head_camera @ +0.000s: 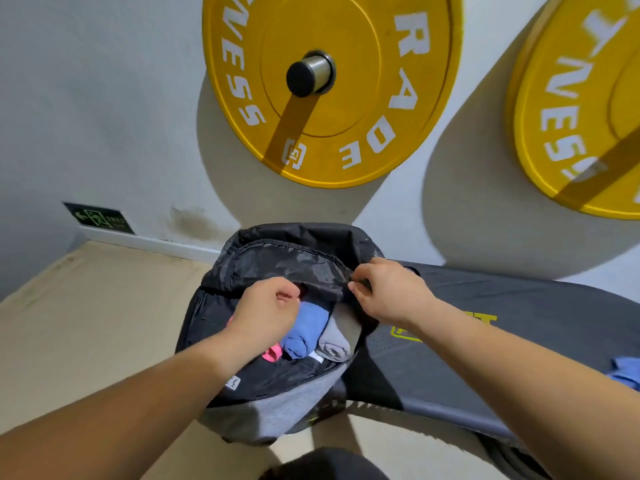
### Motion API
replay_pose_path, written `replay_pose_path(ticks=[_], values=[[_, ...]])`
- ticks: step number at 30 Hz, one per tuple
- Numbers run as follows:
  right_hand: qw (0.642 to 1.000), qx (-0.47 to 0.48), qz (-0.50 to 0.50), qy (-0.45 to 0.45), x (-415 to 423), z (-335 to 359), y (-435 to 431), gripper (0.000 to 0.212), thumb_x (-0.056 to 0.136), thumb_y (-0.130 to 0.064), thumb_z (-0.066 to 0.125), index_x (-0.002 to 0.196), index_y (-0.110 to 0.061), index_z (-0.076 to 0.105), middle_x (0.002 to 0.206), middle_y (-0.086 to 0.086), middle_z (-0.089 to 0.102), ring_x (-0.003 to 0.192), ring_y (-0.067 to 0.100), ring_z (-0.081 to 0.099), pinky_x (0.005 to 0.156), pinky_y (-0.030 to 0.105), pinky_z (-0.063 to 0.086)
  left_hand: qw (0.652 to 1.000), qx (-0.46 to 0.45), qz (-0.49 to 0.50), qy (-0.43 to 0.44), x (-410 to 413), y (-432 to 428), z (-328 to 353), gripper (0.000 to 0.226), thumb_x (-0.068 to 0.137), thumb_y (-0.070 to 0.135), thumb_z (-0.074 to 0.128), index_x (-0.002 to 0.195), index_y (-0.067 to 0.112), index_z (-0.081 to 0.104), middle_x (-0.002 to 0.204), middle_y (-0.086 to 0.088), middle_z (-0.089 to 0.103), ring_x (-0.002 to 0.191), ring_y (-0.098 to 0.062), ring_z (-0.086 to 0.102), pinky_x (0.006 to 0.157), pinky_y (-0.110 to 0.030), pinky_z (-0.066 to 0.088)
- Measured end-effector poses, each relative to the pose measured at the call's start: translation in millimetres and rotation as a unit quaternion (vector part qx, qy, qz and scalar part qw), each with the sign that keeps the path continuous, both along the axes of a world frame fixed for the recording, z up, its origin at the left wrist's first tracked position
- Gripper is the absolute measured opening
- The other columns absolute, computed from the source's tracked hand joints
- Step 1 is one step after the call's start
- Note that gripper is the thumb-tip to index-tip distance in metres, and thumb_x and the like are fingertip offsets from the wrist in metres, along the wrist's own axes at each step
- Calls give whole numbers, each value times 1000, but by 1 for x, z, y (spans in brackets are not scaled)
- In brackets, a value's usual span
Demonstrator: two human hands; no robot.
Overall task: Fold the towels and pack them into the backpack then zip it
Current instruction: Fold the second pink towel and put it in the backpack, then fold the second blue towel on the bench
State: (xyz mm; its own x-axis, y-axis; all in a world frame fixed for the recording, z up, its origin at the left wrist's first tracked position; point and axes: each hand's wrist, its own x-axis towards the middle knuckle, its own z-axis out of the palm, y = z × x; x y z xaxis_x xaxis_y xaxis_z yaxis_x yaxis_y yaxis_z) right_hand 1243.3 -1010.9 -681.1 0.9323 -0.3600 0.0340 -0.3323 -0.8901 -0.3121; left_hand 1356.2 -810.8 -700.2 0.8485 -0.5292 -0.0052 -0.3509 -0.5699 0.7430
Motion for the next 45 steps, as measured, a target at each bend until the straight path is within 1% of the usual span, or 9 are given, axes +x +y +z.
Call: replay_pose_path(ticks=[4, 9, 15, 19, 23, 28, 32, 42, 45], values=[[998, -2, -39, 44, -45, 19, -35, 24, 93, -37, 53, 98, -20, 69, 105, 6, 69, 101, 33, 64, 76, 36, 52, 994, -28, -107, 4, -65, -74, 45, 13, 86, 6, 68, 82, 13, 78, 68, 7, 70, 53, 5, 56, 54, -5, 42], [993, -4, -90, 75, -121, 30, -81, 22, 84, -19, 51, 99, -25, 65, 94, -1, 67, 93, 28, 65, 64, 31, 44, 979, -11, -204, -24, -152, -170, 67, 14, 82, 13, 68, 71, 14, 76, 60, 8, 67, 55, -7, 55, 55, -21, 43], [959, 5, -258, 116, -241, -7, -162, 20, 91, -35, 53, 95, -19, 64, 97, 3, 65, 89, 28, 63, 71, 33, 52, 969, 0, -248, 16, -234, -230, 34, 10, 80, 18, 68, 72, 19, 74, 57, 12, 64, 55, -8, 56, 58, -20, 43], [923, 7, -349, 162, -309, -37, -201, 29, 94, -26, 52, 68, -17, 43, 71, 2, 45, 69, 28, 49, 50, 27, 30, 939, 58, -339, -21, -251, -228, 5, 4, 85, 19, 71, 84, 19, 75, 65, 13, 63, 57, 3, 55, 59, -9, 40], [898, 82, -358, 243, -344, -54, -212, 29, 95, -32, 53, 70, -28, 40, 73, 3, 51, 80, 31, 61, 67, 41, 54, 924, 95, -368, -43, -236, -229, -7, 3, 89, 21, 70, 90, 21, 73, 66, 13, 59, 58, 5, 54, 58, -7, 40], [890, 125, -402, 176, -345, -79, -214, 24, 89, -37, 62, 80, -23, 46, 74, 8, 61, 72, 25, 62, 57, 35, 48, 916, 120, -381, -43, -223, -226, -18, 13, 90, 26, 68, 102, 30, 68, 89, 13, 70, 69, 1, 59, 65, -7, 42], [883, 125, -420, 168, -334, -88, -221, 20, 91, -27, 60, 77, -14, 65, 74, 11, 66, 77, 31, 67, 59, 40, 51, 909, 133, -393, -43, -214, -219, -15, 13, 91, 27, 67, 104, 29, 69, 77, 16, 64, 66, 0, 57, 66, -15, 45], [868, 230, -391, -202, -249, 29, -165, 34, 89, -39, 68, 74, -13, 52, 61, -4, 53, 50, 2, 51, 47, 14, 37, 940, 39, -340, -11, -198, -199, 24, 50, 84, 48, 73, 130, 34, 59, 117, 19, 62, 95, 1, 64, 89, -25, 54], [832, 340, -360, -252, -226, 68, -134, 38, 83, -45, 72, 75, -15, 50, 66, 1, 46, 61, 14, 49, 58, 26, 41, 952, -31, -298, 59, -199, -188, 45, 58, 72, 54, 80, 124, 37, 59, 112, 21, 65, 97, 3, 65, 90, -28, 57]])
